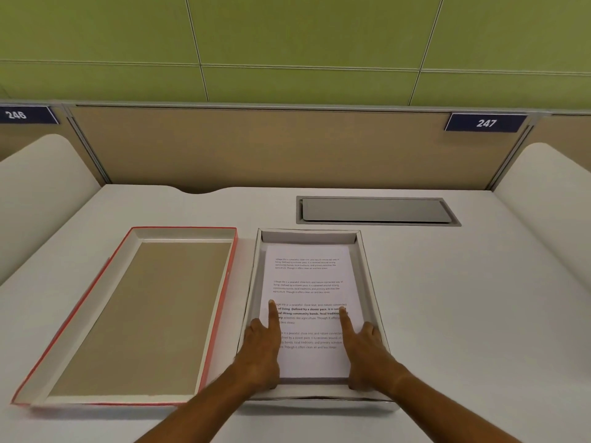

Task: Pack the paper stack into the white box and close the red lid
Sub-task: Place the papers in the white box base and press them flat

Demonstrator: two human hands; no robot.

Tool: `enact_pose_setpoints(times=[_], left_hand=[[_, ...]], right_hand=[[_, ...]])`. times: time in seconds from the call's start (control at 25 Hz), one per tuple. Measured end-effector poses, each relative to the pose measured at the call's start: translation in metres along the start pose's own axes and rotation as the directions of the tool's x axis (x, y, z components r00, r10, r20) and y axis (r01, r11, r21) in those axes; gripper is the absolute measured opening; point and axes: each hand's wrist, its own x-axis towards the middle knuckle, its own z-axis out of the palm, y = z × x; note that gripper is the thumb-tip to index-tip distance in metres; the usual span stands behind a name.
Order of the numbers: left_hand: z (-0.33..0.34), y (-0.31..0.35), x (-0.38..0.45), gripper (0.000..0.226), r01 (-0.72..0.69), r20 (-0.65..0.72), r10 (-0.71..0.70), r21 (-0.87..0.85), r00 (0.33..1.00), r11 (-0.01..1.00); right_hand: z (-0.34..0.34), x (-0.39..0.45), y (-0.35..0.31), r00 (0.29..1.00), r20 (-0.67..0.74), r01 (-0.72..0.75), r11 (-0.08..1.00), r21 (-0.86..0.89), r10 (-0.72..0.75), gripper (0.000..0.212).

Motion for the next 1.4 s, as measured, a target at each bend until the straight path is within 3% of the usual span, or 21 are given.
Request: enact_pose_setpoints(times=[0.2, 0.44, 0.6, 0.76, 1.0, 1.16, 1.4], left_hand=[[-0.002, 0.001, 0.001, 0.121, 0.007, 0.011, -0.007, -0.017, 1.0, 1.0], [-0.008, -0.001, 0.0, 0.137, -0.012, 0.019, 0.014, -0.135, 1.0, 0.991], [-0.013, -0.003, -0.003, 0.13, -0.17, -0.17, 0.151, -0.105, 0.974, 0.98], [-0.017, -0.01, 0.003, 0.115, -0.227, -0.435, 0.222, 0.041, 0.872, 0.973], [-0.025, -0.028, -0.003, 0.113, -0.119, -0.591, 0.208, 0.185, 0.779, 0.975], [-0.03, -0.038, -0.016, 0.121, -0.021, -0.608, 0.134, 0.189, 0.783, 0.982], [-0.035, -0.048, -0.042, 0.112, 0.116, -0.608, 0.028, 0.196, 0.794, 0.974]], right_hand=[[0.0, -0.001, 0.0, 1.0, -0.021, 0.006, 1.0, 0.011, -0.006, 0.114], [-0.008, -0.006, -0.006, 0.999, 0.036, -0.014, 0.999, 0.036, 0.013, 0.121], [-0.03, -0.014, -0.017, 0.994, -0.095, 0.049, 0.998, 0.048, -0.045, 0.125], [-0.038, -0.008, -0.027, 0.929, -0.344, 0.162, 0.986, 0.046, -0.137, 0.115], [-0.029, 0.004, -0.052, 0.821, -0.518, 0.244, 0.968, -0.065, -0.241, 0.125], [-0.028, 0.004, -0.06, 0.786, -0.55, 0.268, 0.958, -0.106, -0.281, 0.12], [-0.022, -0.004, -0.067, 0.768, -0.552, 0.275, 0.946, -0.174, -0.325, 0.117]])
